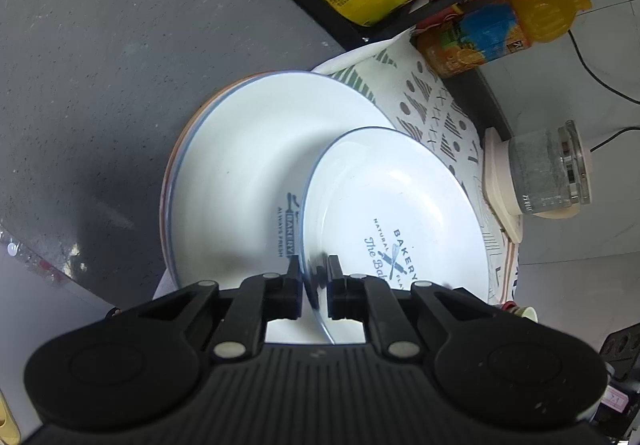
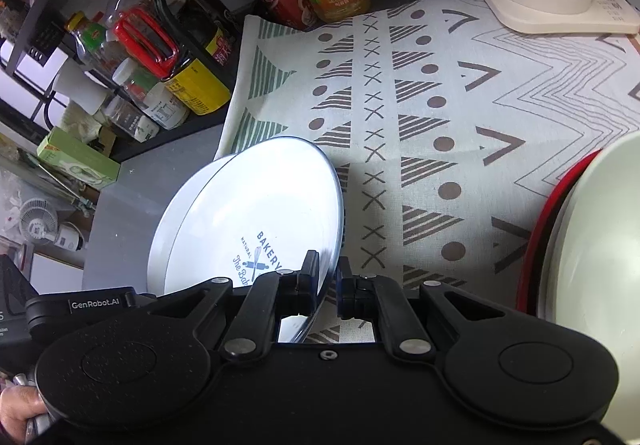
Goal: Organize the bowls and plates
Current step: 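Lift the 'BAKERY' plate with both grippers and carry it over the 'Sweet' plate, then lower the 'BAKERY' plate onto the stacked plates with both grippers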
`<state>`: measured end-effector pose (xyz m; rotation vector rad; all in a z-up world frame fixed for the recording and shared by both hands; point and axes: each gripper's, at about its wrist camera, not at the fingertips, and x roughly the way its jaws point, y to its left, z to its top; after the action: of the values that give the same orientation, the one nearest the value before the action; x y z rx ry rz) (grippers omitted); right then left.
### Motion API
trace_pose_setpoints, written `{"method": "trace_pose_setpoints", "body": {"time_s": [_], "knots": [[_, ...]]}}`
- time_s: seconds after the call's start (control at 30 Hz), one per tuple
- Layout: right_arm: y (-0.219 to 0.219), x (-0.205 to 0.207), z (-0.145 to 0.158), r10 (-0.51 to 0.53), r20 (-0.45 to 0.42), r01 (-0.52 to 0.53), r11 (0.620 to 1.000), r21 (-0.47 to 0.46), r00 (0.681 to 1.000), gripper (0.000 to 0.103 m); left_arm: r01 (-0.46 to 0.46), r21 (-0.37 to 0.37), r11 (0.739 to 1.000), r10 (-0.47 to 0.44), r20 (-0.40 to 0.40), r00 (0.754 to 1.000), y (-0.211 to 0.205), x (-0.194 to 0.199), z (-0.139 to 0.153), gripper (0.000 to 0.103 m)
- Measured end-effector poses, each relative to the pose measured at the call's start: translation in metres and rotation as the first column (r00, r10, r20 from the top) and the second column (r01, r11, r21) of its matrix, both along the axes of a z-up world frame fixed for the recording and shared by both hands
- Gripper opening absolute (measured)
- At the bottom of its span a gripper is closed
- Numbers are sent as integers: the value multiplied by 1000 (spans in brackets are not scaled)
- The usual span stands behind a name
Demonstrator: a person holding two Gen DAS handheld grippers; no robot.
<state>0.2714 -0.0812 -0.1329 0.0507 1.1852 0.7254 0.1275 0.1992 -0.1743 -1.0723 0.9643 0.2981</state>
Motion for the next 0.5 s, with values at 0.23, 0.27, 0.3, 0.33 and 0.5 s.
{"method": "trace_pose_setpoints", "body": {"time_s": [0.23, 0.27, 0.3, 0.33, 0.5], "knots": [[11, -4, -1, 24, 20, -23, 999, -34, 1000, 8, -18, -7, 1000, 18, -19, 1000, 3, -4, -8, 10], [12, -4, -2, 25, 19, -24, 999, -35, 1000, 8, -22, -8, 1000, 22, -23, 1000, 3, -4, -9, 10], [12, -5, -3, 24, 16, -23, 999, -35, 1000, 8, -26, -10, 1000, 26, -27, 999, 4, -4, -10, 10], [13, -5, -4, 23, 14, -22, 999, -35, 1000, 8, -30, -12, 999, 30, -30, 999, 4, -5, -11, 10], [16, -5, -8, 19, 7, -19, 999, -37, 1000, 8, -37, -1, 999, 36, -40, 999, 6, -6, -11, 10]]}}
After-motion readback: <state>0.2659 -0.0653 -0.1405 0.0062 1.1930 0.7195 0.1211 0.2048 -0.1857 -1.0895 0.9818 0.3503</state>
